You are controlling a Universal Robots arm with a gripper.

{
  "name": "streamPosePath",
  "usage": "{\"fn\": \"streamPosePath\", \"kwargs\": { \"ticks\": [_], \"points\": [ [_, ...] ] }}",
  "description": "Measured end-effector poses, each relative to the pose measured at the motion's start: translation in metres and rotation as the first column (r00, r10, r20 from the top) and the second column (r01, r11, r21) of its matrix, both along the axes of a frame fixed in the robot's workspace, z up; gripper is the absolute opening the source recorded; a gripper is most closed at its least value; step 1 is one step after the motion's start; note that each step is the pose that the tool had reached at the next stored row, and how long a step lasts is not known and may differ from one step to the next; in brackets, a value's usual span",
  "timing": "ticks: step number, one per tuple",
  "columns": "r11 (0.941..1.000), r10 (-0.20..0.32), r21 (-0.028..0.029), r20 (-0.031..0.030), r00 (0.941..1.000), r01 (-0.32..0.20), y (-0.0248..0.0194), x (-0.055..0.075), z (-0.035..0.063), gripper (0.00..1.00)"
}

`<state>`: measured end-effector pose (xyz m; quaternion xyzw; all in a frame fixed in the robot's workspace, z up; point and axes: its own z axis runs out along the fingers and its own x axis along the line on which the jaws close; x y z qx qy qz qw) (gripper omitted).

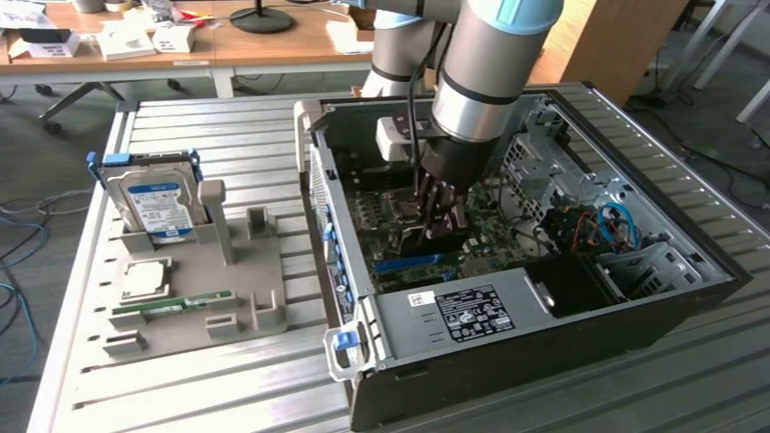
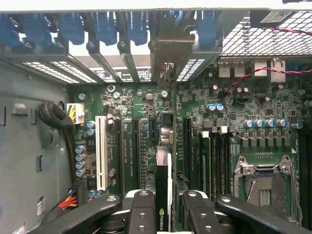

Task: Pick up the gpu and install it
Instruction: 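Insert the gpu into the slot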

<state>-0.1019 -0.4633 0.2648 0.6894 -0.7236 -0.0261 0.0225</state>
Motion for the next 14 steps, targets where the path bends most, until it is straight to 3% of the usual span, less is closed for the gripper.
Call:
{"fn": "streamPosePath", "kwargs": {
  "ticks": [14],
  "points": [
    [0.9998, 0.018, 0.0, 0.0013, 0.9998, -0.018, 0.0007, 0.0, -0.0001, 0.26]
  ]
}}
